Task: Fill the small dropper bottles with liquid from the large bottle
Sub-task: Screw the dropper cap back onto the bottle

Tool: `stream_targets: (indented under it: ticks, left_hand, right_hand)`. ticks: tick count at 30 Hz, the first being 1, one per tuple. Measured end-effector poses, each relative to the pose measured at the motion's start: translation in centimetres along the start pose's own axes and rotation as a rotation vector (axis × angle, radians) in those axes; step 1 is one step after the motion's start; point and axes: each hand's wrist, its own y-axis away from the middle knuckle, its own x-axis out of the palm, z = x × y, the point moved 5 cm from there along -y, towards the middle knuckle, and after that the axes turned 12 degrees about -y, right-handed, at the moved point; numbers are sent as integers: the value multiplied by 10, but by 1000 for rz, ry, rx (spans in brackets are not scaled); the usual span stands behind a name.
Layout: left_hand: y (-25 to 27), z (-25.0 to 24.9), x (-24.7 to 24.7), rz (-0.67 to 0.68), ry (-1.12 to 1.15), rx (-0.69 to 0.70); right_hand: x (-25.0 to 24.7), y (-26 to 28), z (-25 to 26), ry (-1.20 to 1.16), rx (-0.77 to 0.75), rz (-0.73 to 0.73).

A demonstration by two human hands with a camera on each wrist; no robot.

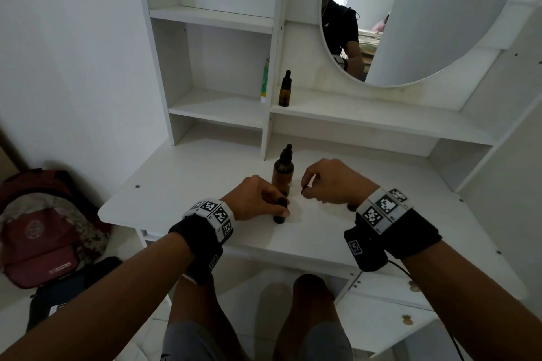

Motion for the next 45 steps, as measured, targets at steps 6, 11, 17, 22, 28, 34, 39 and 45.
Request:
stream_targets:
  ticks: [6,11,17,22,28,34,39,45]
  left_hand:
    - [-1,0,1,-4,-3,3]
    - [-1,1,1,-3,16,0]
    - [1,1,1,-14,3,14]
    - [-4,6,1,-9,-26,-7]
    - [-4,7,1,2,-22,9]
    - [-4,7,2,7,-12,11]
    - [-3,7,2,9,8,7]
    - [-2,7,2,8,16,7]
  right_hand:
    - [-8,15,21,30,-69,114]
    - [1,14,26,112,-91,139]
    - [10,9,44,143,-243,94]
    - [30,1,44,187,-206,182]
    - [40,-7,48,316,-134,158]
    - [39,-1,47,368,-112,164]
    - [41,0,57,431,-116,163]
    - [38,-1,54,424,-81,205]
